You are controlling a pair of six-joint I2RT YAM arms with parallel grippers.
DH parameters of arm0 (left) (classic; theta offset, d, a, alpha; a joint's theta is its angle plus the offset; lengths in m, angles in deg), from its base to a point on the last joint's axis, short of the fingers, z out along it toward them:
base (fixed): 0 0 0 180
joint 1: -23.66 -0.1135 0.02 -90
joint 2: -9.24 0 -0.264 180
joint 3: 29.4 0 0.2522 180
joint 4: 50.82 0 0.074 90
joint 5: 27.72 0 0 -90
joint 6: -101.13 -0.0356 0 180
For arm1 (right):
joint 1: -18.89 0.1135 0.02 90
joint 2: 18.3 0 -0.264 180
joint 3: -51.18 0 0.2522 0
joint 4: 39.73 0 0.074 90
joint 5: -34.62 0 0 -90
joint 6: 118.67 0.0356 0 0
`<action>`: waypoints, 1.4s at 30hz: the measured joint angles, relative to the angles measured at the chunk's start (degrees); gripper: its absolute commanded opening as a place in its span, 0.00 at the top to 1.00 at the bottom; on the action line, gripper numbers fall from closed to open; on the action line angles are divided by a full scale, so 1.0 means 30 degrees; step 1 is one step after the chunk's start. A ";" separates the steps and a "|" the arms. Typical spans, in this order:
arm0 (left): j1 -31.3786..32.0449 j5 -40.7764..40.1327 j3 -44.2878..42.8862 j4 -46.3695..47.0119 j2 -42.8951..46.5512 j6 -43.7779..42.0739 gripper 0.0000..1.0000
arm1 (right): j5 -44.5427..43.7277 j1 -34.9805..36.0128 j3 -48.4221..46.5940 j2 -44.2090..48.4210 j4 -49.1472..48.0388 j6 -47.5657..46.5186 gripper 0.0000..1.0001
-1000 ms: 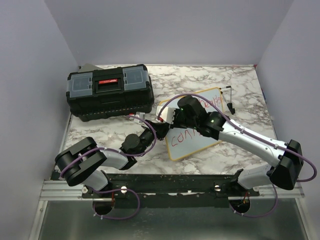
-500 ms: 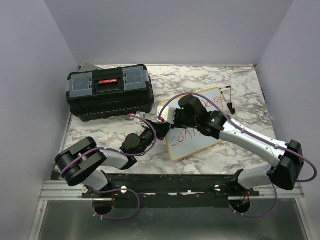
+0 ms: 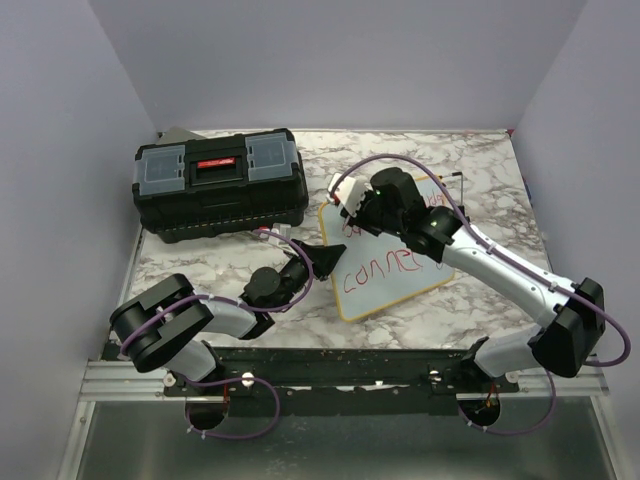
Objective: Erase the whiteboard
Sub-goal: Erase the whiteboard at the center of the board.
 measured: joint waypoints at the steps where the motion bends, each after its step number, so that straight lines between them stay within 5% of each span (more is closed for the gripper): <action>1: 0.0000 0.0022 0.0000 0.0000 0.0000 -0.0007 1.00 | 0.0299 -0.0240 0.0000 0.0007 0.0058 -0.0029 0.99; 11: 0.0000 0.0051 0.0000 -0.0015 0.0000 0.0007 1.00 | 0.4153 -0.0379 0.0299 0.0211 0.1698 -0.1253 0.99; 23: 0.0000 0.0066 0.0000 -0.0015 0.0000 0.0007 1.00 | 0.2091 -0.1457 0.0284 0.0219 0.0867 0.0780 0.99; 33: 0.0000 0.0131 0.0000 -0.0007 -0.0007 0.0000 1.00 | 0.6280 -0.1690 0.0277 0.0219 0.2433 0.0000 0.99; 42: 0.0015 0.0197 0.0000 0.0080 -0.0066 -0.0007 1.00 | 0.3854 -0.1902 0.0277 0.0342 0.0903 0.2069 0.99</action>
